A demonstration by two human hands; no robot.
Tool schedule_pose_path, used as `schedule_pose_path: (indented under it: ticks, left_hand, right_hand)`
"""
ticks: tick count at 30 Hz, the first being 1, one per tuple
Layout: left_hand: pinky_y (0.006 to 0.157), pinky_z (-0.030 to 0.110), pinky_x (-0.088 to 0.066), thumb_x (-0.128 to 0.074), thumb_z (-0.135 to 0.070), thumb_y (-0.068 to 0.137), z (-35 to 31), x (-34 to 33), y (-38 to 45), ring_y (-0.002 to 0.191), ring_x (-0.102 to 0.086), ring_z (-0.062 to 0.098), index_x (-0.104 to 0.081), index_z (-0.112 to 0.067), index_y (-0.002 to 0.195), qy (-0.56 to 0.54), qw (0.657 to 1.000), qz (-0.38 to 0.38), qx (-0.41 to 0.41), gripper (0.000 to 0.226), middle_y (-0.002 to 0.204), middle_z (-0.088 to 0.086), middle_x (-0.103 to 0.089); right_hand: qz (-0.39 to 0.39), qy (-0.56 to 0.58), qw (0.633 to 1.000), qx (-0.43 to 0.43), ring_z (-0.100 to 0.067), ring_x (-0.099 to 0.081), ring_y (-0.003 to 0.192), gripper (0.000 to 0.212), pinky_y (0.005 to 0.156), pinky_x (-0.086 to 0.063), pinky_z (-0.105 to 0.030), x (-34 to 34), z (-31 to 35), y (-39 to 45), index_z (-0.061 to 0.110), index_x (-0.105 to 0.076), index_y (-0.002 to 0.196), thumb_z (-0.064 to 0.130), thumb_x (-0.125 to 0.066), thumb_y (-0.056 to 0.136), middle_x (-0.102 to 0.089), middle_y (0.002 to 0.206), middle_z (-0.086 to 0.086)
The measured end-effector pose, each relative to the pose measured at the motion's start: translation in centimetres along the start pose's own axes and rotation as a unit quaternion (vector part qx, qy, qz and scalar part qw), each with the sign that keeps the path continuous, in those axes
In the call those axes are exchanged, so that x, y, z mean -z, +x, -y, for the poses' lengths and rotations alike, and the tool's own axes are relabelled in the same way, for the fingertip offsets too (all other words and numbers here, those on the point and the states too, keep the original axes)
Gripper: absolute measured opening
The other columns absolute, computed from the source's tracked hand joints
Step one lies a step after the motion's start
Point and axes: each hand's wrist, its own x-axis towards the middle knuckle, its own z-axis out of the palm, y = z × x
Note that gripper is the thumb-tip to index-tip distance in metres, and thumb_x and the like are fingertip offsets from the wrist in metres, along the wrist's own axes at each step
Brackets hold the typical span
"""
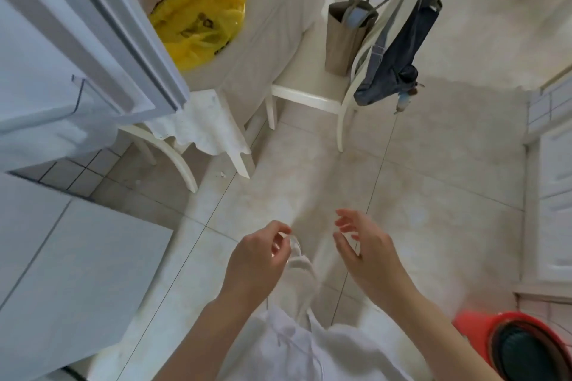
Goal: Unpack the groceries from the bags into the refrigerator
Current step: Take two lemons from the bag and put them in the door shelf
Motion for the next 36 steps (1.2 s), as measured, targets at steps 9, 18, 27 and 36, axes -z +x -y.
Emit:
schedule_pose_path:
  ticks: [9, 18, 27, 36]
  left_hand:
    - [0.073, 0.03, -0.052, -0.056, -0.026, 0.093, -2.9, 5.1, 16.5, 0.074, -0.063, 0.003, -0.065, -0.027, 0.1, 0.013, 1.0, -0.017, -0.004, 0.011, 0.076, -0.013, -0.068]
    - [0.075, 0.034, -0.055, -0.057, -0.025, 0.092, -5.3, 7.2, 30.2, 0.075, -0.065, 0.001, -0.064, -0.031, 0.097, -0.025, 0.997, -0.062, 0.033, 0.01, 0.074, -0.011, -0.069]
    - [0.071, 0.022, -0.053, -0.057, -0.025, 0.094, -9.4, 6.6, 40.2, 0.074, -0.063, -0.001, -0.066, -0.029, 0.098, -0.081, 0.978, -0.14, 0.133, 0.011, 0.076, -0.013, -0.068]
    - [0.068, 0.015, -0.049, -0.056, -0.025, 0.093, -11.3, 10.4, 48.2, 0.079, -0.06, -0.003, -0.065, -0.03, 0.097, -0.085, 0.947, -0.243, 0.193, 0.011, 0.081, -0.019, -0.066]
  right_hand:
    - [-0.024, -0.026, 0.999, 0.039, -0.007, -0.061, 0.091, 0.032, 0.084, -0.053, -0.03, 4.5, 0.8, 17.8, 0.015, -0.055, 0.123, 0.017, -0.059, 0.092, -0.06, 0.101, 0.008]
    - [0.011, -0.022, 0.998, 0.059, -0.005, -0.062, 0.091, 0.028, 0.084, -0.052, -0.026, 6.5, 0.2, 32.7, 0.017, -0.056, 0.12, 0.016, -0.057, 0.092, -0.061, 0.098, 0.01]
    - [0.12, -0.038, 0.985, 0.119, -0.004, -0.059, 0.096, 0.03, 0.09, -0.05, -0.027, 10.0, 0.1, 49.3, 0.019, -0.056, 0.122, 0.017, -0.058, 0.093, -0.06, 0.101, 0.012]
    - [0.211, -0.04, 0.954, 0.209, -0.002, -0.059, 0.094, 0.03, 0.085, -0.045, -0.024, 8.5, 4.6, 63.3, 0.016, -0.057, 0.119, 0.01, -0.061, 0.09, -0.062, 0.098, 0.009]
